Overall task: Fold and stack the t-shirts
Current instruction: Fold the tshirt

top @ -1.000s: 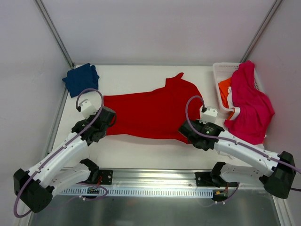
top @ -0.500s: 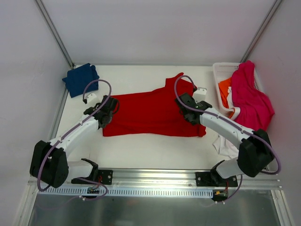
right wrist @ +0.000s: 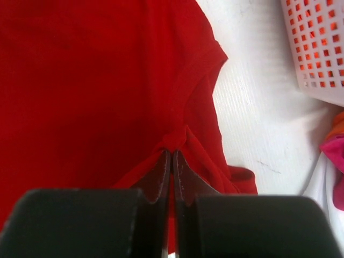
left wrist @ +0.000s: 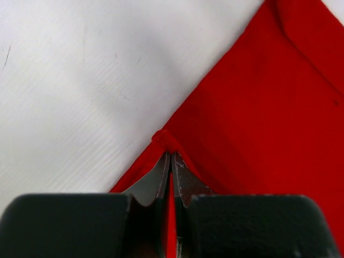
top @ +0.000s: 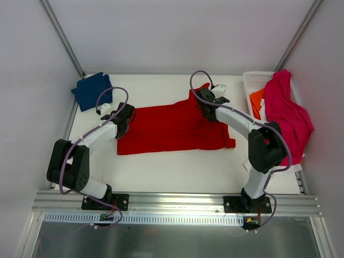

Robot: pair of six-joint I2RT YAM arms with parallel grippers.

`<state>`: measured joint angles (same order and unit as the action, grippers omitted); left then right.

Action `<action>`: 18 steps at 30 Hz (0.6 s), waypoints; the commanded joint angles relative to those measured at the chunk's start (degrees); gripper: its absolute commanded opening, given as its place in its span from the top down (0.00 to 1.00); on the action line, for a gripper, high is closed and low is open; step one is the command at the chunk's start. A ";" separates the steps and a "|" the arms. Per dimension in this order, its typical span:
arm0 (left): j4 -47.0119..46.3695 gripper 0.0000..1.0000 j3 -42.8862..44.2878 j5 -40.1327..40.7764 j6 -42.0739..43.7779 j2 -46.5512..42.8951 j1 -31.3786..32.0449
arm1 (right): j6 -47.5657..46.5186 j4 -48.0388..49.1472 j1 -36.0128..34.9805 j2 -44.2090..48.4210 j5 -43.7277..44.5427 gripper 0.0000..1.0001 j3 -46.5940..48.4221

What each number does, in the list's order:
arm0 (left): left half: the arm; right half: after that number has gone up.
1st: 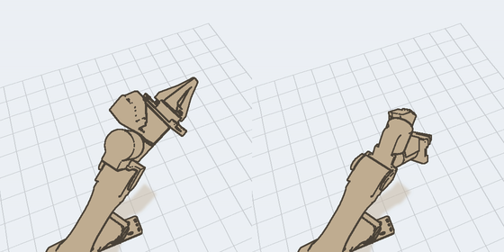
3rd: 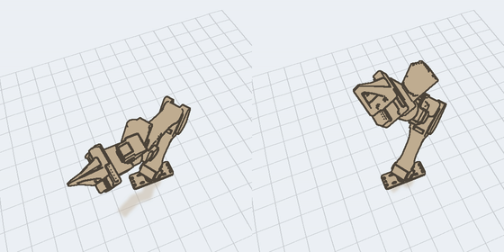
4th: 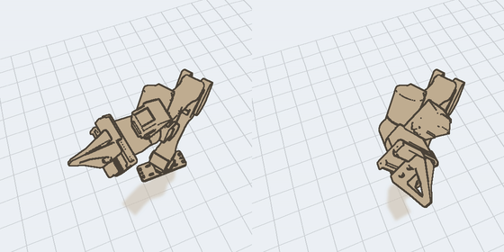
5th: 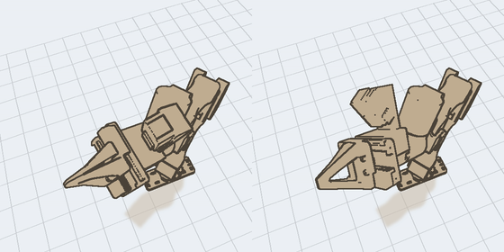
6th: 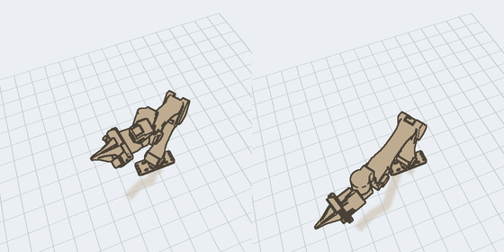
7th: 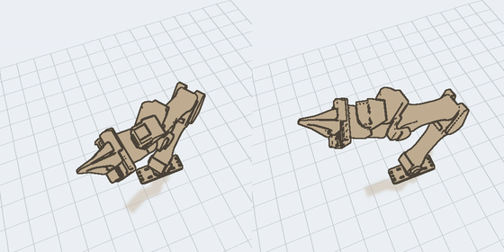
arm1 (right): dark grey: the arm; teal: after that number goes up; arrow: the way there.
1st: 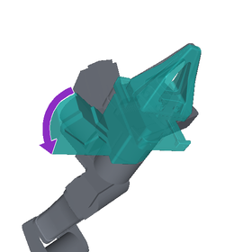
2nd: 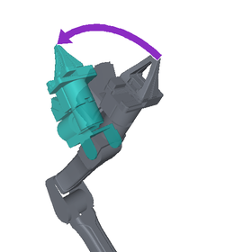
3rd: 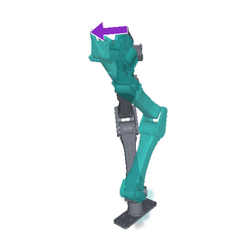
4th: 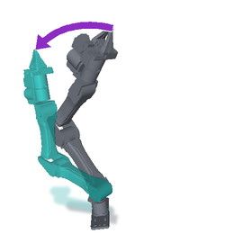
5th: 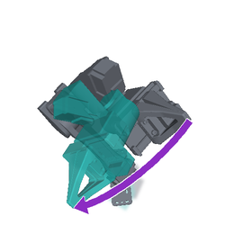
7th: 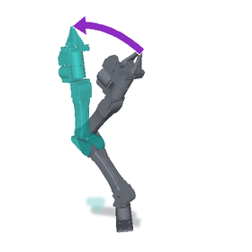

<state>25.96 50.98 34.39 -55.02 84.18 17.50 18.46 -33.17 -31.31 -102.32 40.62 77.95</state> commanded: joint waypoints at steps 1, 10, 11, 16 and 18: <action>-0.73 1.00 1.84 -0.55 -0.26 1.16 -2.28 | -2.55 0.65 1.16 -3.39 -0.54 1.00 4.22; -2.40 1.00 2.89 -1.87 0.36 5.90 -4.75 | -3.78 0.65 3.80 -9.29 -1.07 0.99 8.79; -2.40 1.00 2.98 -1.79 0.36 6.69 -4.93 | -3.87 0.65 3.89 -9.91 -0.81 1.00 8.88; -3.45 0.23 3.34 -1.87 1.14 8.63 -5.28 | -3.87 0.82 5.29 -10.53 -3.79 0.51 9.06; -3.54 0.01 3.34 -1.26 1.32 8.63 -5.28 | -3.96 0.74 5.38 -10.44 -2.31 0.01 8.88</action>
<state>22.96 52.42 31.97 -54.43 92.66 12.71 15.33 -32.53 -26.65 -113.03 38.02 84.86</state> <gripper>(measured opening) 0.933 0.862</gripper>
